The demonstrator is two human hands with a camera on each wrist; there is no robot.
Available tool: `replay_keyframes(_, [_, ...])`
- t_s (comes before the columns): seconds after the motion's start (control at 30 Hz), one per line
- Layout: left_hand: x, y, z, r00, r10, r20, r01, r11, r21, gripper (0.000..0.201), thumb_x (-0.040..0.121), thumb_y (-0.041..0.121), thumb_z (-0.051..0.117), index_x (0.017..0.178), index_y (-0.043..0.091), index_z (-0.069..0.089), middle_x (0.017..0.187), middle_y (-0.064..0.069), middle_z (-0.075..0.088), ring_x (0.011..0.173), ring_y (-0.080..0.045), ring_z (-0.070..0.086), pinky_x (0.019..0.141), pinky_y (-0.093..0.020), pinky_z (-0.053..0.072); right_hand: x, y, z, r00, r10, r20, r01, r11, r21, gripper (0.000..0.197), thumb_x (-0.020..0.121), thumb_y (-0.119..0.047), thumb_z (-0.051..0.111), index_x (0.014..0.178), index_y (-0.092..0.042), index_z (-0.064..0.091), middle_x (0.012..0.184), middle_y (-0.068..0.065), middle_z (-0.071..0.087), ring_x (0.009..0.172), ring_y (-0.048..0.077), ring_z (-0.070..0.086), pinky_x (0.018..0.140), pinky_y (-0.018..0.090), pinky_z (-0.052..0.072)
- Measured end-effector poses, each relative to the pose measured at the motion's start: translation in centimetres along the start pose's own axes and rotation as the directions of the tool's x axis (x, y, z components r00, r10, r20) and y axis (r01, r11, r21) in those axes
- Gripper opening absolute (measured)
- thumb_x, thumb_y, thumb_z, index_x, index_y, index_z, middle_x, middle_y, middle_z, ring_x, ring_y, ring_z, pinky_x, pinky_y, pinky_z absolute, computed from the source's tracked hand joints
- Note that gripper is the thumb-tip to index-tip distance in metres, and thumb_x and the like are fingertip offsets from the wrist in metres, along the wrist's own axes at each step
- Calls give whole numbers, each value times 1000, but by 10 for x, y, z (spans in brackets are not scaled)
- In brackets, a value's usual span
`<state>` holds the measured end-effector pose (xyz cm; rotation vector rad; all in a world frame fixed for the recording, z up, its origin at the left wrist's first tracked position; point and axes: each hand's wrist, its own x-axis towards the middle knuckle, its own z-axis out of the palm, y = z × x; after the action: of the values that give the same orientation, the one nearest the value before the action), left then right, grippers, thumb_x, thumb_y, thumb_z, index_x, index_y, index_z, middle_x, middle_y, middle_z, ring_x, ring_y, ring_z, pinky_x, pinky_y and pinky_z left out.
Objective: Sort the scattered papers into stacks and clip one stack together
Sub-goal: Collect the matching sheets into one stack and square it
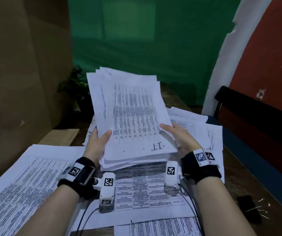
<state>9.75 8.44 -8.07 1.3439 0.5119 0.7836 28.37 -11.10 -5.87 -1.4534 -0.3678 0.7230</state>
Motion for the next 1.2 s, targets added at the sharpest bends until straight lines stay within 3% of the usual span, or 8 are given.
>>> replay_keyframes(0.13, [-3, 10, 10, 983, 184, -19, -183, 983, 17, 36, 95, 15, 56, 130, 14, 48, 119, 5, 64, 107, -9, 63, 88, -23, 52, -11, -4, 20, 972, -223, 71, 232, 955, -182, 31, 92, -16, 66, 123, -13, 62, 107, -5, 73, 97, 8, 70, 70, 11, 53])
replay_keyframes(0.37, [-6, 56, 10, 828, 555, -76, -498, 792, 354, 16, 99, 22, 48, 114, 17, 49, 92, 15, 61, 76, 12, 56, 72, -27, 47, -32, -38, 30, 860, -510, 11, 506, 851, -140, 31, 87, -24, 71, 114, -30, 56, 112, -5, 71, 103, 10, 68, 95, 36, 54])
replay_keyframes(0.5, [-6, 98, 22, 738, 671, -69, -613, 709, 348, 31, 103, 19, 36, 129, 1, 35, 109, 2, 53, 88, 21, 52, 77, -4, 42, -64, -78, 28, 788, -613, 62, 615, 777, -137, 43, 84, -30, 73, 121, -32, 53, 113, -12, 68, 101, -3, 66, 83, 17, 53])
replay_keyframes(0.6, [-20, 113, 42, 708, 698, -110, -655, 707, 266, 47, 101, 30, 31, 137, -1, 24, 114, 1, 52, 94, 12, 53, 84, -9, 44, -85, -90, 27, 746, -666, 27, 666, 744, -60, 53, 83, -34, 73, 131, -25, 52, 117, -9, 68, 103, -4, 65, 77, 9, 51])
replay_keyframes(0.77, [-43, 123, 79, 630, 771, -99, -702, 619, 352, 35, 92, 22, 38, 119, -1, 40, 88, -1, 55, 65, 0, 51, 57, -3, 35, -104, -103, 41, 751, -646, -140, 655, 755, 25, 34, 84, -25, 75, 112, -8, 67, 102, 8, 73, 93, 18, 71, 80, 36, 59])
replay_keyframes(0.97, [-56, 175, 102, 462, 884, -75, -807, 454, 377, 25, 89, -3, 36, 114, 0, 40, 80, 12, 42, 61, 2, 42, 60, -8, 35, -135, -149, 43, 535, -843, -52, 837, 537, -103, 21, 92, -23, 66, 112, -19, 62, 108, 12, 69, 98, 27, 66, 85, 36, 57])
replay_keyframes(1.07, [-52, 161, 83, 602, 797, -56, -730, 577, 366, 17, 93, 13, 37, 108, 20, 41, 76, 14, 46, 59, 8, 47, 59, -18, 37, -122, -129, 16, 702, -712, 19, 709, 697, -103, 45, 89, -41, 68, 128, -20, 60, 121, -4, 68, 111, 9, 65, 99, 32, 51])
replay_keyframes(1.2, [-49, 94, 62, 843, 534, -63, -461, 777, 429, 26, 97, 28, 37, 111, 9, 47, 83, 5, 54, 79, -13, 54, 68, -28, 35, -95, -65, 1, 863, -493, 108, 504, 852, -141, 60, 73, -62, 74, 123, -29, 64, 121, -3, 69, 116, 18, 62, 102, 51, 47])
